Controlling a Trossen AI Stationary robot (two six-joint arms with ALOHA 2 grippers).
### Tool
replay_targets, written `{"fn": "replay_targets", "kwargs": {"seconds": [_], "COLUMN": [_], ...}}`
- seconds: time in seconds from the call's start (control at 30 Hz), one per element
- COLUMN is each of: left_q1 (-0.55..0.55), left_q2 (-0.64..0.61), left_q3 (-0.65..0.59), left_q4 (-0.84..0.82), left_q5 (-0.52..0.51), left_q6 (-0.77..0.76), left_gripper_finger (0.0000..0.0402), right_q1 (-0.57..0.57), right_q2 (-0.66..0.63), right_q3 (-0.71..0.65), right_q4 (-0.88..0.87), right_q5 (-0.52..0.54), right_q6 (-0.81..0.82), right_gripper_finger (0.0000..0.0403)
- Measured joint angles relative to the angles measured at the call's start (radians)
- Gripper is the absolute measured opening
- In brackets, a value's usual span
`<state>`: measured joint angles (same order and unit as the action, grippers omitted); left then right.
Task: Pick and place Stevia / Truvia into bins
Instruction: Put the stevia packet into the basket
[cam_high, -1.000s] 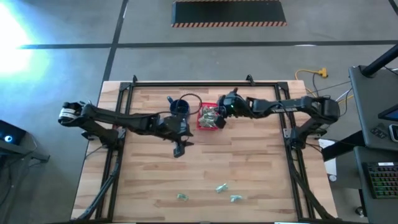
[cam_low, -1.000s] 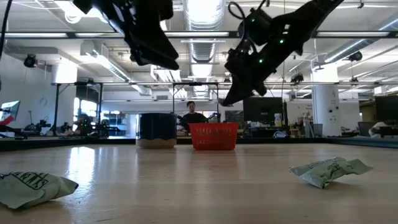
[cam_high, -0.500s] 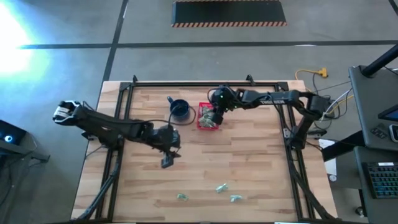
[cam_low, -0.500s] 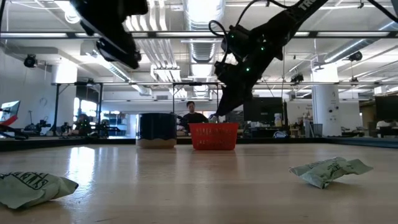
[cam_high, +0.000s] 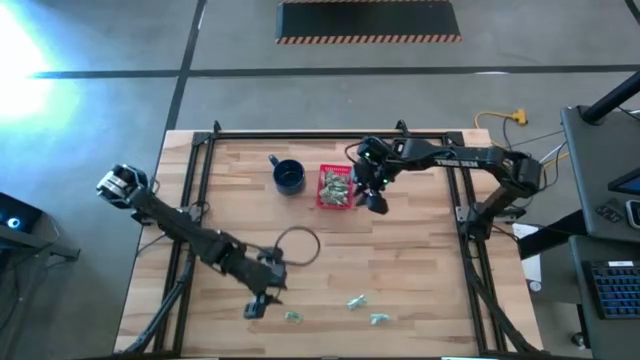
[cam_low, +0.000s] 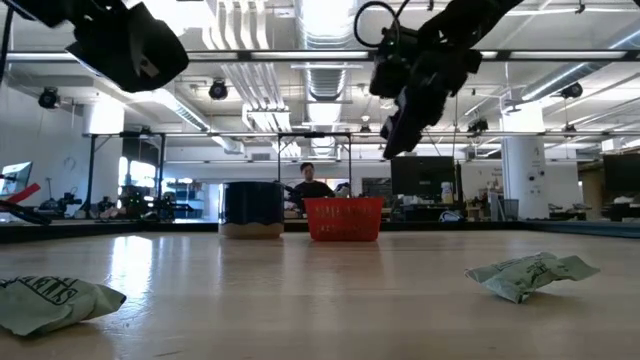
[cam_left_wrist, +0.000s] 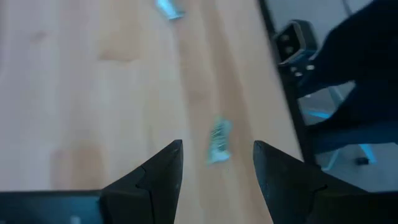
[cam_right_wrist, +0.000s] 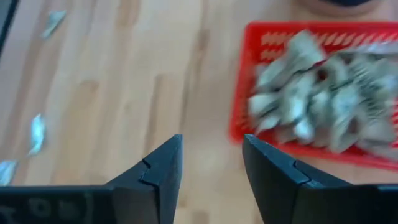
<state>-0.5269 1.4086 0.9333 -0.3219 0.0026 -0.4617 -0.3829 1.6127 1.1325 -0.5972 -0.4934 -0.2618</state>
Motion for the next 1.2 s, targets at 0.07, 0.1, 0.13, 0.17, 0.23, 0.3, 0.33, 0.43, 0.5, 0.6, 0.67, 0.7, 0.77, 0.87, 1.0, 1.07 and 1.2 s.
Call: {"fn": "replay_targets", "kwargs": {"seconds": [0.07, 0.1, 0.13, 0.17, 0.23, 0.3, 0.33, 0.43, 0.5, 0.6, 0.67, 0.7, 0.77, 0.87, 1.0, 1.07, 1.2], "left_q1": [-0.025, -0.034, -0.041, -0.046, -0.052, -0.057, -0.057, -0.06, -0.061, -0.064, -0.066, -0.068, -0.071, -0.077, -0.085, -0.086, -0.086], "left_q2": [0.037, 0.057, 0.076, 0.099, 0.141, 0.188, 0.211, 0.273, 0.308, 0.347, 0.359, 0.36, 0.36, 0.36, 0.36, 0.36, 0.36], "left_q3": [0.0, 0.0, 0.0, 0.0, 0.0, 0.0, 0.004, 0.016, 0.027, 0.033, 0.033, 0.029, 0.026, 0.025, 0.025, 0.022, 0.015], "left_q4": [0.061, 0.084, 0.104, 0.124, 0.156, 0.188, 0.203, 0.235, 0.242, 0.238, 0.236, 0.237, 0.231, 0.223, 0.225, 0.226, 0.227], "left_q5": [0.0, 0.0, -0.002, -0.004, -0.006, -0.008, -0.008, -0.008, -0.008, -0.007, -0.004, 0.0, 0.002, 0.004, 0.005, 0.007, 0.007], "left_q6": [0.001, 0.001, 0.001, 0.001, -0.002, -0.003, -0.003, -0.003, -0.002, -0.002, -0.002, -0.002, 0.004, 0.038, 0.06, 0.06, 0.059], "left_gripper_finger": [0.0178, 0.0178, 0.0178, 0.0178, 0.0178, 0.0178, 0.0178, 0.0178, 0.0178, 0.0178, 0.0178, 0.0178, 0.0177, 0.0166, 0.0135, 0.0118, 0.0089], "right_q1": [0.007, 0.012, 0.015, 0.019, 0.029, 0.039, 0.044, 0.052, 0.052, 0.052, 0.052, 0.052, 0.052, 0.052, 0.052, 0.052, 0.052], "right_q2": [-0.035, -0.055, -0.078, -0.104, -0.155, -0.211, -0.241, -0.334, -0.398, -0.495, -0.56, -0.592, -0.655, -0.742, -0.843, -0.883, -0.948], "right_q3": [-0.022, -0.036, -0.052, -0.069, -0.102, -0.136, -0.151, -0.197, -0.222, -0.256, -0.277, -0.287, -0.306, -0.327, -0.34, -0.341, -0.341], "right_q4": [-0.034, -0.043, -0.046, -0.048, -0.051, -0.051, -0.051, -0.051, -0.05, -0.051, -0.052, -0.051, -0.052, -0.059, -0.104, -0.138, -0.202], "right_q5": [-0.013, -0.017, -0.017, -0.017, -0.017, -0.016, -0.016, -0.016, -0.014, -0.004, -0.004, -0.002, 0.007, 0.034, 0.071, 0.079, 0.096], "right_q6": [-0.008, -0.007, -0.005, -0.004, 0.005, 0.022, 0.032, 0.07, 0.102, 0.149, 0.177, 0.191, 0.222, 0.269, 0.313, 0.326, 0.345], "right_gripper_finger": [0.0156, 0.0154, 0.0152, 0.0151, 0.0148, 0.0145, 0.0143, 0.0138, 0.0135, 0.0132, 0.0129, 0.0129, 0.0127, 0.0127, 0.0127, 0.0127, 0.0127]}}
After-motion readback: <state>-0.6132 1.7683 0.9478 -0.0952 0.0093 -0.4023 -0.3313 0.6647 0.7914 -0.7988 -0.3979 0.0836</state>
